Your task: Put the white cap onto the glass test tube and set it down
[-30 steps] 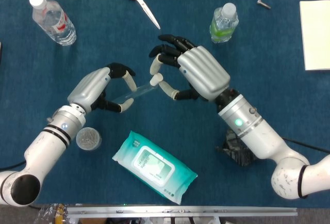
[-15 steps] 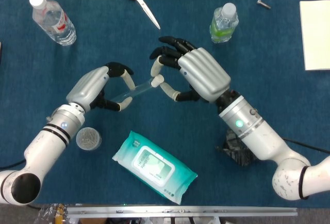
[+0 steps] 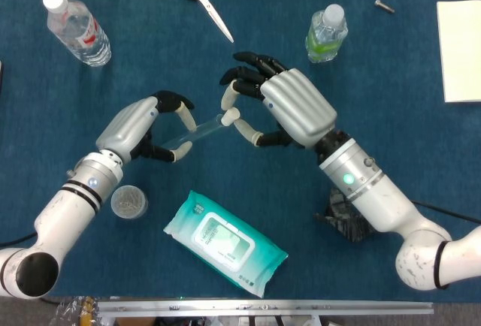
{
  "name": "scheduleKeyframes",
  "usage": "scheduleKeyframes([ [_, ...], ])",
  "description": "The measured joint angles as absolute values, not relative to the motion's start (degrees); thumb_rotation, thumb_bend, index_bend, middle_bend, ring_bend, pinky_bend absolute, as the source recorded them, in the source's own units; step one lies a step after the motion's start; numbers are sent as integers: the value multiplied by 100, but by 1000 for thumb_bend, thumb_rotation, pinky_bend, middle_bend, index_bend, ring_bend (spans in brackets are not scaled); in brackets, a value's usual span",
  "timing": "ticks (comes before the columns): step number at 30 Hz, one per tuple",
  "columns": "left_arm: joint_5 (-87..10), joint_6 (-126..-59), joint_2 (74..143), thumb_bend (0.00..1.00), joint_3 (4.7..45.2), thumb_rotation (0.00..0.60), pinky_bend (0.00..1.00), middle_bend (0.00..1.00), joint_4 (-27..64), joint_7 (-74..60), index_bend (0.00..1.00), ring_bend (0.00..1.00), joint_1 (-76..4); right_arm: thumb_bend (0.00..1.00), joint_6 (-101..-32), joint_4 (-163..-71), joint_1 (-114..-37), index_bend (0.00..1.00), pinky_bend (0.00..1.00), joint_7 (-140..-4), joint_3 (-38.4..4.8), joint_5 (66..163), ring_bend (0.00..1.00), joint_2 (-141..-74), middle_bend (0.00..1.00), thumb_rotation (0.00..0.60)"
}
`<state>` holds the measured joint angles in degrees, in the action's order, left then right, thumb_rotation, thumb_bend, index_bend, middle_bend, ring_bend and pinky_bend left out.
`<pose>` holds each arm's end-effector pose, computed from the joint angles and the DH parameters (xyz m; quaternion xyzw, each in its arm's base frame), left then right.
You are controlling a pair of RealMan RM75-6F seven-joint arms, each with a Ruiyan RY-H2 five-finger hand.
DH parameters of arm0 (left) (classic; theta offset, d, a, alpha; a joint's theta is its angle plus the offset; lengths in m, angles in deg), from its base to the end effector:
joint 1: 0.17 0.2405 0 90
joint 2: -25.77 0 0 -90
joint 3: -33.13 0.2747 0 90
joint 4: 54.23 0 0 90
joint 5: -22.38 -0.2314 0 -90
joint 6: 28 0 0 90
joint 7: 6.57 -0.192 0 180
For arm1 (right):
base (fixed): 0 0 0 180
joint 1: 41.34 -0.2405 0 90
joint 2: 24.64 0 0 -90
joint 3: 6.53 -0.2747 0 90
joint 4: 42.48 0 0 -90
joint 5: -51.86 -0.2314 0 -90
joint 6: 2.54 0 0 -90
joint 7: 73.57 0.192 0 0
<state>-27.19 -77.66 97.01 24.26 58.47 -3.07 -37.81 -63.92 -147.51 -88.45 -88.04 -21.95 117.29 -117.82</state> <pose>-0.1545 0.3292 -0.0121 -0.5899 -0.6672 -0.3735 0.2597 0.0074 -0.3382 -0.0512 0.6876 -0.4424 0.5299 0.2251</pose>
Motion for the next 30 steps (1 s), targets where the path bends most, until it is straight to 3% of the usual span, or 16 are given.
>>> scheduleKeyframes([
  [30,-2616,-7753,9796,340,2425,600,135,239,5859,-347,531,109,-3866,440,-6400,-14556,-8876,619,168,-8828,-2158,11780,118,-12018,322,600],
])
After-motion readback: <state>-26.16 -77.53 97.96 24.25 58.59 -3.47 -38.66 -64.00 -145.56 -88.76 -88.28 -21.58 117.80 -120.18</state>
